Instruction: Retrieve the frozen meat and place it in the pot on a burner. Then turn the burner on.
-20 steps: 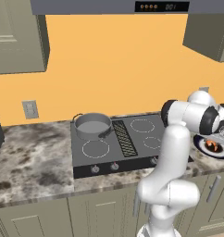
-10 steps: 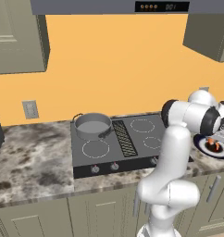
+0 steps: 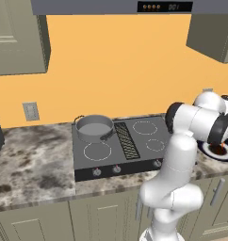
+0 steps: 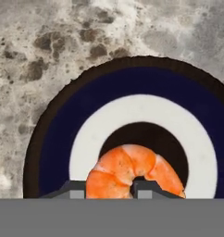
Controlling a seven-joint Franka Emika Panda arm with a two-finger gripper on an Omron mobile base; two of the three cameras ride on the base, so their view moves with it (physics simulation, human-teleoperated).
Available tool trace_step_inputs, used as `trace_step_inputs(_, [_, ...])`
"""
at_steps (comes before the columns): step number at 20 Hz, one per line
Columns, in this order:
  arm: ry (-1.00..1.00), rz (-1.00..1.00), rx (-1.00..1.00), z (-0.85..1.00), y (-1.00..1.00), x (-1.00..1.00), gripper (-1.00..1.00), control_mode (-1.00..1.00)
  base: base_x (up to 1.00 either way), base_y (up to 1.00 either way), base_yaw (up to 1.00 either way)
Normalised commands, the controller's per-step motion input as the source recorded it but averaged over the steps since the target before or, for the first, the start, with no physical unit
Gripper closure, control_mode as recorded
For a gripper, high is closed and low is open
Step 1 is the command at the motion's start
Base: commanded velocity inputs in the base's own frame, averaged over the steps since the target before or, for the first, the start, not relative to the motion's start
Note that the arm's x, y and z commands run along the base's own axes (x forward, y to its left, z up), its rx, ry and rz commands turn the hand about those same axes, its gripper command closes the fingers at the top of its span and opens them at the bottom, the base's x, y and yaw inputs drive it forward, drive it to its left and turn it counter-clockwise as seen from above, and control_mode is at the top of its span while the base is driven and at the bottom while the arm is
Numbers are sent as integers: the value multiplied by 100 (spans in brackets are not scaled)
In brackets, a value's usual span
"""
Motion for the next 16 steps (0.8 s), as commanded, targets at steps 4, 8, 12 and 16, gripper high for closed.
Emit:
trace_step_inputs(4, [1,5,0,34,44,-5,100,-100,0,0,0])
trace_step_inputs(8, [0,8,3,45,23,0,100,-100,0,0,0])
trace_step_inputs(12, [0,6,3,43,24,-1,100,-100,0,0,0])
trace_step_inputs(16, [0,5,0,17,38,0,100,-100,0,0,0])
